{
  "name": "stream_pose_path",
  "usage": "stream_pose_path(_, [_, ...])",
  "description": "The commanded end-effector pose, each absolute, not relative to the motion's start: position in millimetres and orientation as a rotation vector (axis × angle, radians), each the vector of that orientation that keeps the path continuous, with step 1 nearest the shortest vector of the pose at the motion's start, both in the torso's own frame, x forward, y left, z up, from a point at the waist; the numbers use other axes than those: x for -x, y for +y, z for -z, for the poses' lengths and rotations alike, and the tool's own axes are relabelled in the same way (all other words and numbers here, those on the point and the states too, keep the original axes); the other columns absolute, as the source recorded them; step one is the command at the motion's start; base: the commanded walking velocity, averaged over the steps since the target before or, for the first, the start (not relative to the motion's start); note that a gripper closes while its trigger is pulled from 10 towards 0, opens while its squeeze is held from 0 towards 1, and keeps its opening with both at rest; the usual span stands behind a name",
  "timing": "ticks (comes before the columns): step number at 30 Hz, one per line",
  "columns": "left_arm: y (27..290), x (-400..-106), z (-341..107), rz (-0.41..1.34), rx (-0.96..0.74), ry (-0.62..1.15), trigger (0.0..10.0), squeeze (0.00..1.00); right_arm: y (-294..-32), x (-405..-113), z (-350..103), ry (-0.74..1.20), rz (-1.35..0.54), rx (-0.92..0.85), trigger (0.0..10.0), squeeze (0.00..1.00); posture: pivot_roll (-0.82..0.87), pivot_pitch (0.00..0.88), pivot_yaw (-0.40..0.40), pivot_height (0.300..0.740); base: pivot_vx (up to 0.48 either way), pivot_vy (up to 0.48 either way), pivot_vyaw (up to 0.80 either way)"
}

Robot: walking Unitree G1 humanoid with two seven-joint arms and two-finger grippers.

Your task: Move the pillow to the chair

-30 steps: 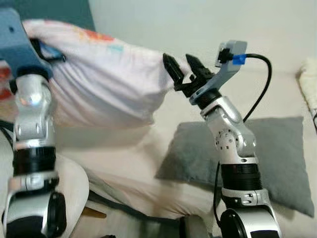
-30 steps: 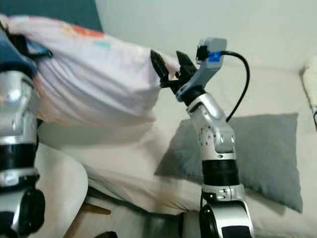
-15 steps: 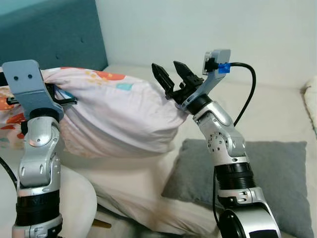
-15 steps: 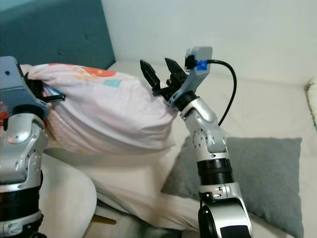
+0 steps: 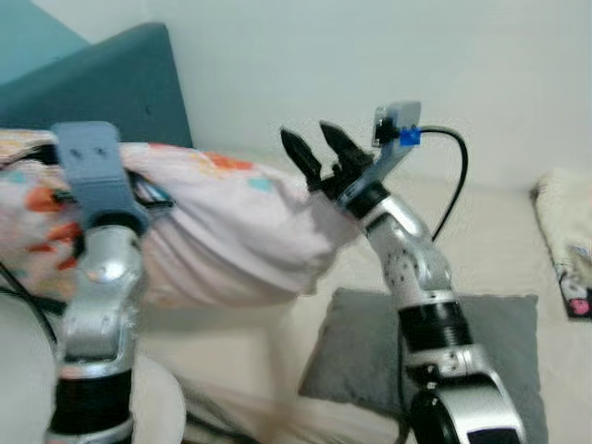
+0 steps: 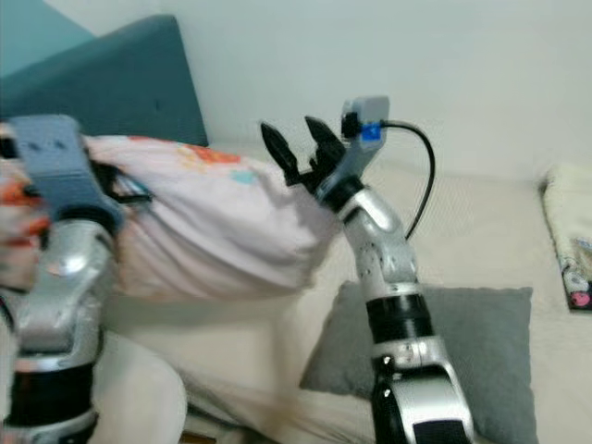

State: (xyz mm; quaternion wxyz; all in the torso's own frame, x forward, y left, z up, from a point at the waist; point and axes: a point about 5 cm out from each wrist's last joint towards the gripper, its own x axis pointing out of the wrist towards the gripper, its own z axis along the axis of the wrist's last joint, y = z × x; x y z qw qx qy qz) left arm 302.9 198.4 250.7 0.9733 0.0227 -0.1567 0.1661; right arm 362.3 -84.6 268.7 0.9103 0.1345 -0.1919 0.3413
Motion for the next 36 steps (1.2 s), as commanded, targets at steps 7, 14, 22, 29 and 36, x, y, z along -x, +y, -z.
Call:
stream_pose_path(7, [203, -293, -248, -0.397, -0.041, -0.323, 10.0, 0.0, -80, -361, -250, -0.356, -0.752, -0.254, 10.0, 0.0, 0.08, 0.0, -0.02, 0.74, 0.0, 0.0, 0.0])
stream_pose_path(14, [204, -290, -250, -0.418, -0.067, -0.327, 10.0, 0.0, -76, -358, -251, -0.362, -0.817, -0.231, 10.0, 0.0, 0.09, 0.0, -0.021, 0.74, 0.0, 0.0, 0.69])
stream_pose_path(22, [198, -288, -239, -0.402, -0.046, -0.295, 10.0, 0.0, -73, -355, -251, -0.368, -0.867, -0.223, 10.0, 0.0, 0.08, 0.0, -0.02, 0.74, 0.0, 0.0, 0.71])
stream_pose_path(29, [191, -286, -239, -0.382, -0.05, -0.301, 10.0, 0.0, -73, -351, -249, -0.372, -0.892, -0.222, 10.0, 0.0, 0.08, 0.0, -0.014, 0.74, 0.0, 0.0, 0.71])
stream_pose_path(36, [187, -284, -224, -0.402, -0.092, -0.256, 10.0, 0.0, -78, -352, -248, -0.372, -0.885, -0.202, 10.0, 0.0, 0.08, 0.0, -0.012, 0.74, 0.0, 0.0, 0.7])
